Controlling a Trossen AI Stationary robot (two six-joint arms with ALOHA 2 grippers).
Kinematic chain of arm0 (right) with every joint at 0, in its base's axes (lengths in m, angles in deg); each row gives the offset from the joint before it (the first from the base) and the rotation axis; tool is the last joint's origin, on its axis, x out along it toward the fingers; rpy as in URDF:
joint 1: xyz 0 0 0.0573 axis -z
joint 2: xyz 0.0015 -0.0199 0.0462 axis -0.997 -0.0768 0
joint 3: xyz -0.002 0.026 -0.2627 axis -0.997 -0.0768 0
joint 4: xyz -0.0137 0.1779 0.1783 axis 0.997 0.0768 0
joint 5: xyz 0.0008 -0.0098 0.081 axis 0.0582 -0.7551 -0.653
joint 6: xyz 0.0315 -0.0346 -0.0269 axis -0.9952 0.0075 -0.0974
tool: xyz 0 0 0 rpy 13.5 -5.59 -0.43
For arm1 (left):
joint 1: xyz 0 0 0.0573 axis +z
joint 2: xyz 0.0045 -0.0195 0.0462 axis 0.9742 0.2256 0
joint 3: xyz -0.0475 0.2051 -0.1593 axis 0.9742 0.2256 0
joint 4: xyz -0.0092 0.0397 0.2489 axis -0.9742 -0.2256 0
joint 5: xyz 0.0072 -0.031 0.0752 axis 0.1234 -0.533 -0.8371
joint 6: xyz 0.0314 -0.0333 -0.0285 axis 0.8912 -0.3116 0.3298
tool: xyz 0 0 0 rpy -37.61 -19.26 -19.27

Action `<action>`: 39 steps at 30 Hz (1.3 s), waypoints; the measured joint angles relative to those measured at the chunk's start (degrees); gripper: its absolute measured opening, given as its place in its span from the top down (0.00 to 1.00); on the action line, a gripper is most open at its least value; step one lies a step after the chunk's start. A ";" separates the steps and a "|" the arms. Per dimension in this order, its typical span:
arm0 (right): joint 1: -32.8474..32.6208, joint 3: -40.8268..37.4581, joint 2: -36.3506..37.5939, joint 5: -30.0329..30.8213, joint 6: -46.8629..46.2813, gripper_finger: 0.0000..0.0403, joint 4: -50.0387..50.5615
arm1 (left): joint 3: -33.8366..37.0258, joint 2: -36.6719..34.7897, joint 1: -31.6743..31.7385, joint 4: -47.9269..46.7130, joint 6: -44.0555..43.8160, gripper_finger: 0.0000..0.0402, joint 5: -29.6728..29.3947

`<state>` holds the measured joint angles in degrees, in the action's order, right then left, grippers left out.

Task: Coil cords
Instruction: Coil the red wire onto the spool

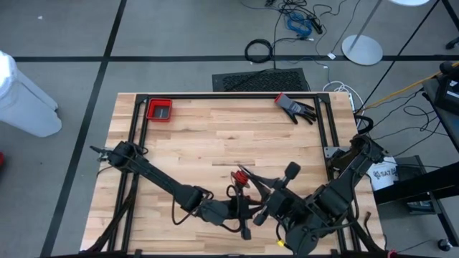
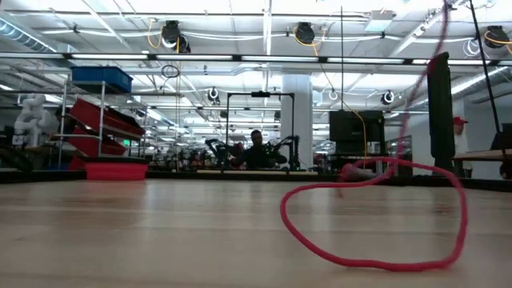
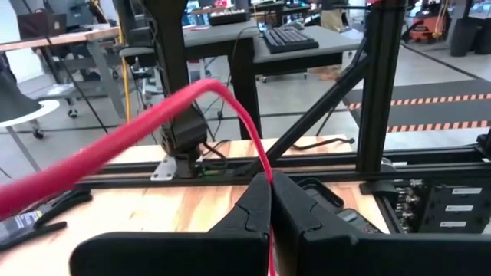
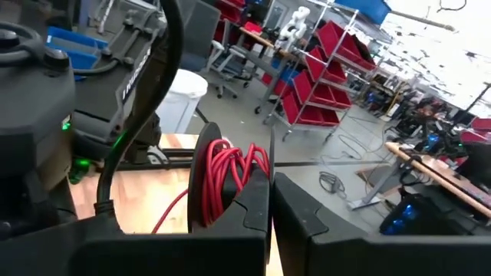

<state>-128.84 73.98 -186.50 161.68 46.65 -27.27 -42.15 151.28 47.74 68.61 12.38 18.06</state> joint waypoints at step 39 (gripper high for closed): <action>-4.85 0.02 -1.22 3.53 -2.83 1.00 1.50 | -0.02 0.01 -2.42 -1.15 -0.07 1.00 0.66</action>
<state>-133.69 73.99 -187.73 165.21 43.82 -25.77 -42.17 151.29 45.32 67.46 12.31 18.72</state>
